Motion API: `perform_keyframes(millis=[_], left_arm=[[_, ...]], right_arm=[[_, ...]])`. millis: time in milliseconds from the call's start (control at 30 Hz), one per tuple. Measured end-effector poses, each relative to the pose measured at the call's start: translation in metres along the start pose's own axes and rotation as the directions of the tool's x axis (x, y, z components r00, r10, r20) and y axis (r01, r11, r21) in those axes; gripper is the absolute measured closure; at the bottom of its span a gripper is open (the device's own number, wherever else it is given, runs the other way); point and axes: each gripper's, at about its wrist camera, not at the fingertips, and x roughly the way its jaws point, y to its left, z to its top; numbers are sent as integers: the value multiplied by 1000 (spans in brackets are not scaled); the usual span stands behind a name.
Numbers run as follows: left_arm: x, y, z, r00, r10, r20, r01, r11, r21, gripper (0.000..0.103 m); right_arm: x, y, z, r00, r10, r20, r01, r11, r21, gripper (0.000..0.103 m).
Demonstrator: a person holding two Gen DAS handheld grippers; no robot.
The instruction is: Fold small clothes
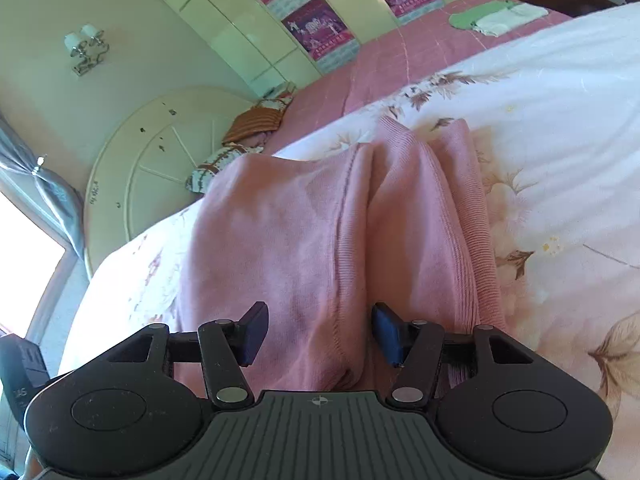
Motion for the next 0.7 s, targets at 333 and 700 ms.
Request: perform_keyframes(millis=[333,700], left_arm=[[-1,10,30,999,16,31,-16,1000,9,40],[30,-41,51,998,-43,-50,51,986,161,49]], right_arm=[[23,47,-4,992,-127,-21,119,968,-220,90],[-17,89,-10,965,-200,169,255,863,-436,92]])
